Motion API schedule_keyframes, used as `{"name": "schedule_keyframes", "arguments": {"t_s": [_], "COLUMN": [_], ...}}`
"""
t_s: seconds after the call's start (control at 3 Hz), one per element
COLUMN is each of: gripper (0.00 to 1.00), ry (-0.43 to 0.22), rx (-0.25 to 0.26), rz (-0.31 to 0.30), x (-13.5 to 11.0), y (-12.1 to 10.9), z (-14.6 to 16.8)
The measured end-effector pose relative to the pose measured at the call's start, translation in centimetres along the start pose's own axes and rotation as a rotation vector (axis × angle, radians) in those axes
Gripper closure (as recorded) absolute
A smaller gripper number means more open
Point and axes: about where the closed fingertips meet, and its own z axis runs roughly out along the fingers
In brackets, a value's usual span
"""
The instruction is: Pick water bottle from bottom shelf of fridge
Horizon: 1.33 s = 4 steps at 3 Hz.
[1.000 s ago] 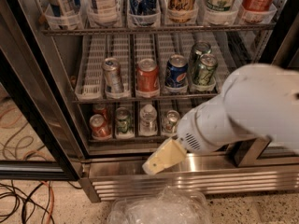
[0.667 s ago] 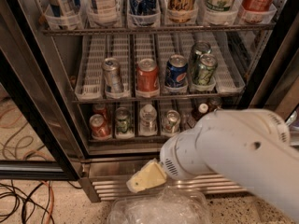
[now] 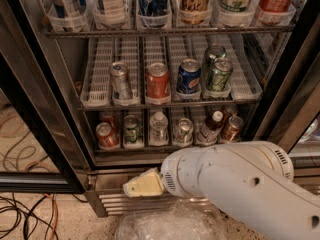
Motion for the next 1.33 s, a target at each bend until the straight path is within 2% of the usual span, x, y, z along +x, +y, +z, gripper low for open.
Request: {"name": "schedule_keyframes", "arguments": {"t_s": [0.33,0.67,1.0,1.33], "gripper": [0.00,0.00,0.00,0.00], "ry": [-0.042,-0.105,-0.165,-0.263], "rx": [-0.022,-0.030,0.002,0.071], "rz": [0.040,0.111,0.223,0.318], "x": [0.6,1.6,3.3,3.6], "y": [0.5,1.5,0.9,-1.0], "z": [1.3,3.9,5.1,4.5]}}
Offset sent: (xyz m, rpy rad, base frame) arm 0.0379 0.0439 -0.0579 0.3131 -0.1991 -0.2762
